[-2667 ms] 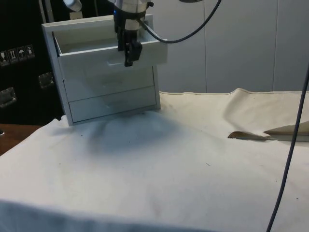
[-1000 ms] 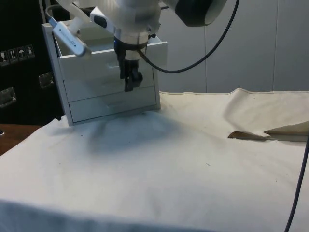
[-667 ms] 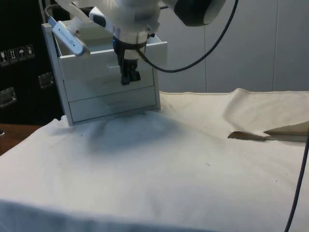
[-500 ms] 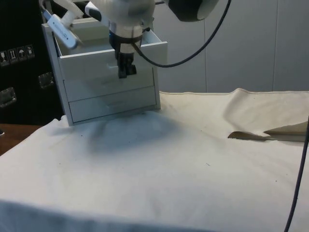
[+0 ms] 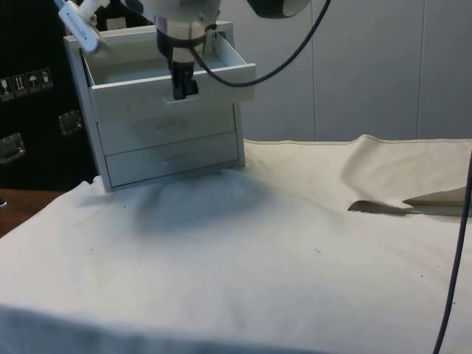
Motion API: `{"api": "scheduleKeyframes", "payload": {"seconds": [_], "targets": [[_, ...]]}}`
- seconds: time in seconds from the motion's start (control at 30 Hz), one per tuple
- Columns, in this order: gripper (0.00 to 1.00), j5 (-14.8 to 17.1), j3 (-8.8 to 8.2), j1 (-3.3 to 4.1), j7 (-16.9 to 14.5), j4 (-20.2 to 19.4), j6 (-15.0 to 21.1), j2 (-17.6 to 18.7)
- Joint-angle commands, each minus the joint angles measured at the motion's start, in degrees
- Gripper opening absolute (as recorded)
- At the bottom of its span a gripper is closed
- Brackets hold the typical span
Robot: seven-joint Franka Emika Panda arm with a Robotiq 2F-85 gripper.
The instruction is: Open the drawer, then close it.
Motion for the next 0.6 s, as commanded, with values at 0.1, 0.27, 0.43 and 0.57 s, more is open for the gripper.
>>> {"api": "scheduleKeyframes", "payload": {"seconds": [0.1, 0.27, 0.43, 0.57], "targets": [[0.0, -0.46, -0.46, -0.29, -0.8, 1.49, -1.03, 0.17], [0.0, -0.86, -0.86, -0.34, -1.03, 2.52, -1.78, 0.29], [0.0, -1.15, -1.32, -0.52, -1.09, 3.38, -1.89, 0.69], [0.0, -0.97, -1.43, -0.46, -1.09, 3.38, -1.83, 0.69]]}}
